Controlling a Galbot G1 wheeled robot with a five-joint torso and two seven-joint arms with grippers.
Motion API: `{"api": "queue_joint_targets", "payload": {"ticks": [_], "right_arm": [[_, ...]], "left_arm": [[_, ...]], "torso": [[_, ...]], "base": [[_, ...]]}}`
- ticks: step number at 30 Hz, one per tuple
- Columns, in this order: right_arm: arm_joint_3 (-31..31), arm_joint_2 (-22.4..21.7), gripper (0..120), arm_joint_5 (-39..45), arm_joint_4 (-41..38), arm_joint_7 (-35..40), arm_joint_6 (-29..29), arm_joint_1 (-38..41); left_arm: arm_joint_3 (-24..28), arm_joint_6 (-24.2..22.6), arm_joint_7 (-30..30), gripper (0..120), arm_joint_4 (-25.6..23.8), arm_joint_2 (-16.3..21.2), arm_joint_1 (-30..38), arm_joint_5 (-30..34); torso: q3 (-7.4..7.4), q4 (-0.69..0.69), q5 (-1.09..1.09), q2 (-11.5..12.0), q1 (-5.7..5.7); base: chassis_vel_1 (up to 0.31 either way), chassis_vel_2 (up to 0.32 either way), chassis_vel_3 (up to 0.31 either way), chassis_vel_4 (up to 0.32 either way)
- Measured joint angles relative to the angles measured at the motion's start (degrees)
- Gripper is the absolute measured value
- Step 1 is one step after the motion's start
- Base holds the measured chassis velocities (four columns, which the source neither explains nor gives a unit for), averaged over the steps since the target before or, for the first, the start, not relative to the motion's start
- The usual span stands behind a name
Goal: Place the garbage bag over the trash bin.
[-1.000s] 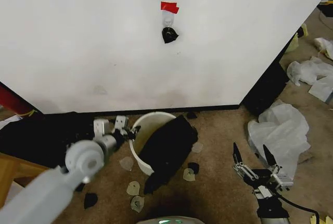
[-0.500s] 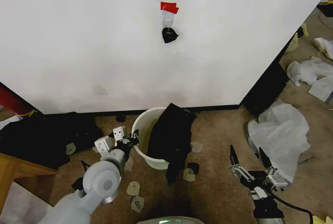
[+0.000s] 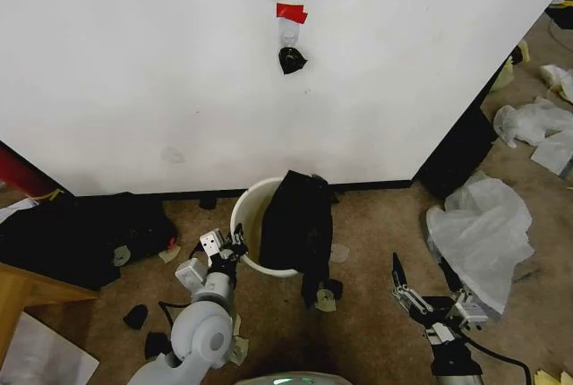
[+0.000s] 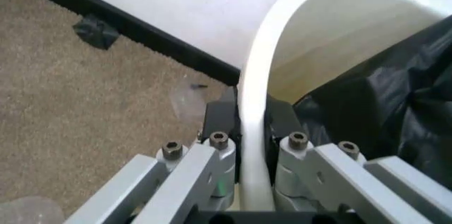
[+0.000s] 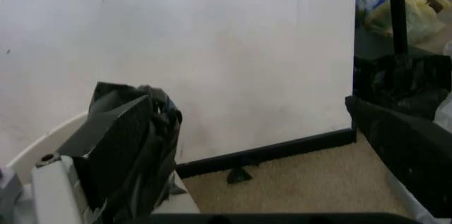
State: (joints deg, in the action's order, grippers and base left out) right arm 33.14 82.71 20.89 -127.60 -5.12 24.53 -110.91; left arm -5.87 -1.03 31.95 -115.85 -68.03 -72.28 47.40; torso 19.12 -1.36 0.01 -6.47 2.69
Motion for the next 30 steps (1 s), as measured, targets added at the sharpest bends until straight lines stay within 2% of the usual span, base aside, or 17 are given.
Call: {"api": "queue_joint_targets", "payload": {"ticks": [6, 14, 24, 27, 28, 30], "right_arm": [[0.1, 0.0, 100, 0.3, 0.0, 0.0, 0.0, 0.0], [0.0, 0.0, 100, 0.5, 0.2, 0.1, 0.0, 0.0], [0.0, -0.1, 100, 0.7, 0.3, 0.1, -0.1, 0.1], [0.0, -0.1, 100, 0.8, 0.5, 0.1, -0.3, 0.4], [0.0, -0.1, 100, 0.8, 0.5, 0.1, -0.3, 0.4], [-0.1, -0.1, 100, 0.8, 0.8, 0.2, -0.4, 0.6]], "left_arm": [[0.6, 1.1, -0.1, 5, 2.2, 0.1, -1.3, -2.5], [0.5, 0.8, 0.1, 5, 3.3, 0.3, -1.3, -2.9], [0.7, -2.6, 1.0, 6, 3.1, 0.4, -1.1, -2.1], [0.7, -4.2, 1.1, 16, 1.8, 0.6, -1.3, -1.7], [0.7, -4.2, 1.1, 16, 1.8, 0.6, -1.3, -1.7], [0.6, -4.9, 1.0, 26, 0.5, 1.1, -1.2, -1.6]], "torso": [[0.0, 0.02, 0.0, 0.0, 0.0], [-0.01, 0.02, 0.01, 0.0, 0.0], [0.0, 0.01, 0.0, 0.0, 0.01], [0.02, 0.02, -0.05, 0.0, 0.01], [0.02, 0.02, -0.05, 0.0, 0.01], [0.01, -0.01, -0.03, 0.0, 0.01]], "base": [[0.0, 0.0, 0.0, 0.0], [0.0, 0.0, 0.0, 0.0], [0.0, 0.0, 0.0, 0.0], [0.0, 0.0, 0.0, 0.0], [0.0, 0.0, 0.0, 0.0], [0.0, 0.0, 0.0, 0.0]]}}
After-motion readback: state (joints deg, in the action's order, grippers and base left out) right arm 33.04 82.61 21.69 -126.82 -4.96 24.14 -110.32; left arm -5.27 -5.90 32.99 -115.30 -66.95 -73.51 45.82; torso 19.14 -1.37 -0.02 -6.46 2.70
